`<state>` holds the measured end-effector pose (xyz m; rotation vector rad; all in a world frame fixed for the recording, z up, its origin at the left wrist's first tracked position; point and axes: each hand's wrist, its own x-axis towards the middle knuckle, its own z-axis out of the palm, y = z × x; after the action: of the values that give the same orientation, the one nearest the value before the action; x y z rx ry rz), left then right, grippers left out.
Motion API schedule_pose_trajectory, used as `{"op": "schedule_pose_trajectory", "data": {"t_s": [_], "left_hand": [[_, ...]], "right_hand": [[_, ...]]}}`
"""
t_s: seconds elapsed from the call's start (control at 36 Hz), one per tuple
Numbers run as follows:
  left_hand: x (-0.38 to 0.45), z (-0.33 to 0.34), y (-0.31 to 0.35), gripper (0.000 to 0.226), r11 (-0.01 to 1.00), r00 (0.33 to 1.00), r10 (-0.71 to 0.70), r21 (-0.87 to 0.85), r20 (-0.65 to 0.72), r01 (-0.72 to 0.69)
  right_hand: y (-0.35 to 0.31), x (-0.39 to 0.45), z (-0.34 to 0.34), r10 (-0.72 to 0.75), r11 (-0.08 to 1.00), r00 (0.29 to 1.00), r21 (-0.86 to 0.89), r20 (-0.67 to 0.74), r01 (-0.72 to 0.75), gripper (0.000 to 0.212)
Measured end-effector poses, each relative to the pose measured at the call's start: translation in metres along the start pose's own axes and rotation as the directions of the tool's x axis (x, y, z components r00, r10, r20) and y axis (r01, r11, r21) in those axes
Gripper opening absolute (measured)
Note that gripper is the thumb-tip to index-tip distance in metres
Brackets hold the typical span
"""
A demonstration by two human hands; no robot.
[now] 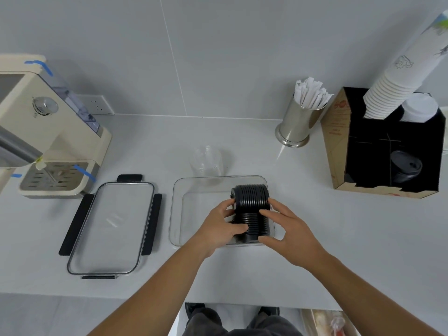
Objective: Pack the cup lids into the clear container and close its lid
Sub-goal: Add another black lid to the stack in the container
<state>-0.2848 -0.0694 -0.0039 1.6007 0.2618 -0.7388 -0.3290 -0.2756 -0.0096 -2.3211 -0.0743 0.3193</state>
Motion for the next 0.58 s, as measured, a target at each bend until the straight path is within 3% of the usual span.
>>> {"op": "schedule_pose_trajectory", "data": {"t_s": [0.11, 0.22, 0.31, 0.58], "left_hand": [[0.002, 0.002, 0.001, 0.075, 0.996, 1.0, 0.001, 0.084, -0.023, 0.0], [0.006, 0.003, 0.0, 0.055, 0.993, 0.999, 0.024, 0.113, -0.023, -0.021], [0.008, 0.002, 0.002, 0.035, 0.991, 0.999, 0.036, 0.128, 0.003, -0.036], [0.006, -0.002, 0.004, 0.025, 0.989, 0.999, -0.009, 0.151, 0.035, 0.004]], "right_hand": [[-0.001, 0.001, 0.004, 0.135, 0.967, 0.988, 0.225, -0.073, -0.115, 0.072], [-0.005, 0.005, 0.014, 0.304, 0.856, 0.952, 0.447, -0.031, -0.259, 0.079], [-0.007, 0.006, 0.021, 0.329, 0.84, 0.944, 0.456, 0.002, -0.293, 0.076], [-0.009, 0.005, 0.023, 0.362, 0.811, 0.932, 0.489, 0.016, -0.323, 0.073]]}}
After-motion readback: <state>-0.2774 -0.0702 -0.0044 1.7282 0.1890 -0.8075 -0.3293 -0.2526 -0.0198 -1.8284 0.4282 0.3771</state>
